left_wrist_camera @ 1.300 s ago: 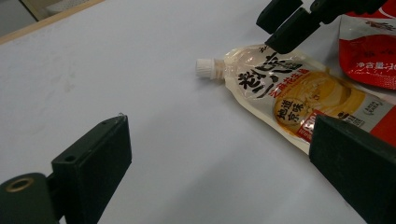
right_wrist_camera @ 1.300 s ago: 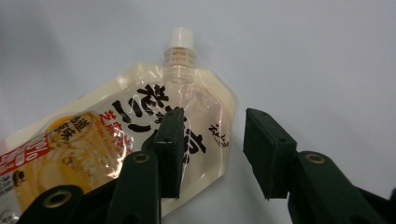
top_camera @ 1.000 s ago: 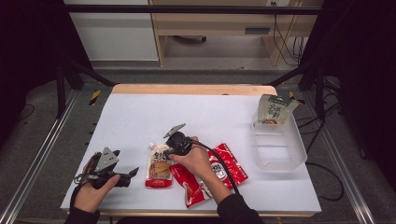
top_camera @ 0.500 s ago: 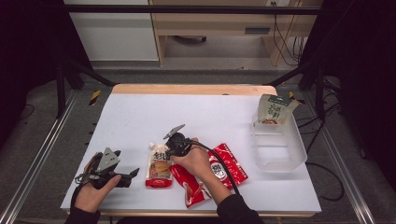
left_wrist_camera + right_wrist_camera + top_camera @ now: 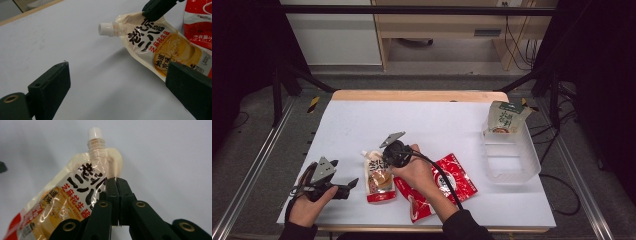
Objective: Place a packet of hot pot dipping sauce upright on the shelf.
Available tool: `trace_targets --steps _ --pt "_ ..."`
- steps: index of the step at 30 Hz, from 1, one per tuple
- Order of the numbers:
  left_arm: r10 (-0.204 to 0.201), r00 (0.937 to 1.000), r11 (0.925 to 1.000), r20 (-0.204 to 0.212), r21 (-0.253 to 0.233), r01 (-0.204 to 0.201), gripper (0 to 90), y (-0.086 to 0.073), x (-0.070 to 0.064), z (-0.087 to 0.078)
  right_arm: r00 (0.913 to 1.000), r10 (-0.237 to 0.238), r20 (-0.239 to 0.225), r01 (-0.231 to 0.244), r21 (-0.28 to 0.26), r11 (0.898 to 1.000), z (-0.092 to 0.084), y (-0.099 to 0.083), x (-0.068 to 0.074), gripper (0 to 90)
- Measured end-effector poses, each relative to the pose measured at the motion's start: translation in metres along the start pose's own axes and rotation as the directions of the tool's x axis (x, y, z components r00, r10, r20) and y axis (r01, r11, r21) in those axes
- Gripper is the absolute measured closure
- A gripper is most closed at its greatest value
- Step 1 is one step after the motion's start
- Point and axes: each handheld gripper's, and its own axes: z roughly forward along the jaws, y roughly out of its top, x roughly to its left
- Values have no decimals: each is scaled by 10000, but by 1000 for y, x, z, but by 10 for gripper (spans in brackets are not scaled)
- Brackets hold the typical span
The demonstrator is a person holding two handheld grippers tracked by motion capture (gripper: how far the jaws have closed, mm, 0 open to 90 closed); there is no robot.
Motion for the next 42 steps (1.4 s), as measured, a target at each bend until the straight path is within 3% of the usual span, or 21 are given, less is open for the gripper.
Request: trace_targets --steps 4,8,12,17,23,28,35,36,37,38,42 --pt "-98 9999 9999 77 -98 98 61 1 2 -3 9993 -373 -51 371 -336 9987 -13 9 6 900" --pt "-168 9990 9995 413 -278 179 70 6 3 -8 9981 -586 -188 571 -738 9956 -27 15 11 900" --pt "220 9977 9984 641 -526 -186 68 19 0 -15 9959 -854 -286 819 -1067 9909 -42 21 17 900" --pt "219 9962 9971 841 -742 -157 68 30 2 -13 9910 -1276 -412 1205 -1435 9823 -58 23 22 900" --pt "575 9917 9977 1152 -436 -528 97 42 2 -11 9881 -1438 -548 1331 -1659 9771 -66 27 25 900" --pt "696 9913 9968 1119 -481 -646 118 48 4 -14 9868 -1468 -683 1330 -1749 9756 -68 30 25 900" --pt "881 9904 9952 1069 -524 -829 154 65 10 -18 9825 -1742 -657 1556 -2246 9619 -82 42 24 900" --pt "839 9899 9954 1147 -561 -778 160 67 10 -19 9832 -1708 -646 1522 -2274 9618 -84 43 23 900" --pt "576 9858 9956 1580 -822 -450 172 73 10 -19 9828 -1713 -696 1511 -2319 9609 -89 44 22 900" --pt "576 9858 9956 1580 -822 -450 183 73 10 -19 9828 -1713 -696 1511 -2319 9609 -89 44 22 900" --pt "979 9808 9939 1689 -662 -878 222 89 4 -18 9803 -1819 -771 1600 -2298 9600 -107 42 19 900"
